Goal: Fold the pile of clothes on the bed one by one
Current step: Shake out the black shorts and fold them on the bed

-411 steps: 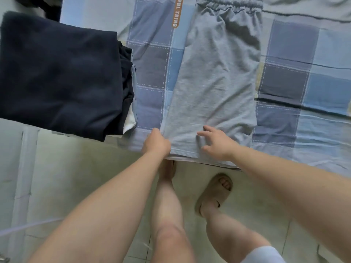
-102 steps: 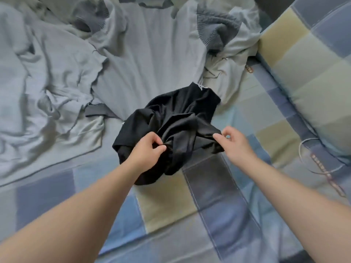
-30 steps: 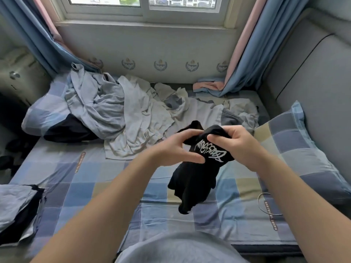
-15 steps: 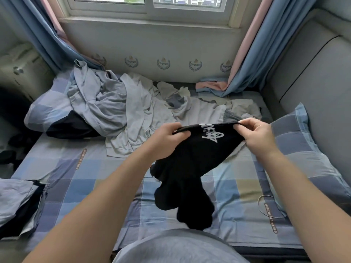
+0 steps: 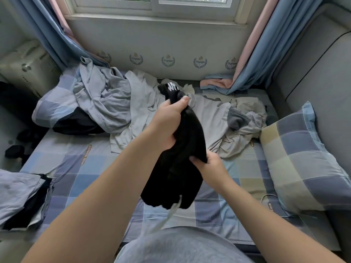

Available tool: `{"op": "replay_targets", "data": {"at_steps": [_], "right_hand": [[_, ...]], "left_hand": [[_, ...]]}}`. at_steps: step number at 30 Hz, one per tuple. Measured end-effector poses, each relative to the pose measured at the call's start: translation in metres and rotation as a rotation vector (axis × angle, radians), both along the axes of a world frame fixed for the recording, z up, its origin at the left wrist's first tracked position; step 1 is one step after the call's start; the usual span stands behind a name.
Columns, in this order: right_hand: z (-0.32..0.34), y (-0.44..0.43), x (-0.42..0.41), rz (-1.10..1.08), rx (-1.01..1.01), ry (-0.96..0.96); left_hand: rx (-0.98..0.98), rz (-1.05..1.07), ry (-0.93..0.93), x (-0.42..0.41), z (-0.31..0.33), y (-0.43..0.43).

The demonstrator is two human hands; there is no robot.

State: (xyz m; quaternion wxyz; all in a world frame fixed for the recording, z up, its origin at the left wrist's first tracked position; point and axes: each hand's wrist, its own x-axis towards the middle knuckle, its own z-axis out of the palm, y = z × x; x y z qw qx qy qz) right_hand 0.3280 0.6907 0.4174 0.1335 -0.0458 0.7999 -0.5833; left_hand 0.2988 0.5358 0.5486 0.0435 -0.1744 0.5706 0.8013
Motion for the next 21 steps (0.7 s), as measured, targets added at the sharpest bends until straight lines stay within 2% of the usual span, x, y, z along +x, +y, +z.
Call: {"op": "replay_targets", "data": {"at_steps": [3, 6, 9, 11, 13, 15, 17, 18, 19, 21], "right_hand": [[-0.005, 0.026, -0.007, -0.042, 0.082, 0.034], [0.008, 0.049, -0.011, -0.014, 0.137, 0.068], [0.035, 0.06, -0.017, 0.13, 0.196, 0.053], [0.056, 0.062, -0.019, 0.173, 0.186, 0.082], [0.073, 0.061, -0.02, 0.134, 0.099, 0.093], [0.086, 0.058, -0.02, 0.05, -0.065, 0.031], [0.095, 0.055, -0.022, -0.007, -0.204, -0.032], [0.099, 0.054, -0.022, -0.023, -0.258, -0.053], [0.102, 0.055, -0.023, -0.033, -0.307, -0.072], [0.107, 0.057, -0.027, -0.042, -0.37, -0.095]], "left_hand": [[-0.165, 0.048, 0.012, -0.006, -0.007, -0.026], [-0.301, 0.085, -0.066, -0.007, -0.024, -0.047], [-0.3, 0.164, -0.089, -0.006, -0.043, -0.051], [-0.325, 0.124, -0.078, -0.001, -0.048, -0.044], [-0.438, -0.025, -0.031, 0.006, -0.051, -0.036], [-0.512, -0.341, 0.029, 0.014, -0.054, -0.028], [-0.494, -0.692, 0.014, 0.023, -0.06, -0.016], [-0.485, -0.791, 0.017, 0.026, -0.066, -0.008], [-0.503, -0.818, 0.044, 0.028, -0.074, 0.001], [-0.562, -0.694, 0.141, 0.03, -0.085, 0.013]]}}
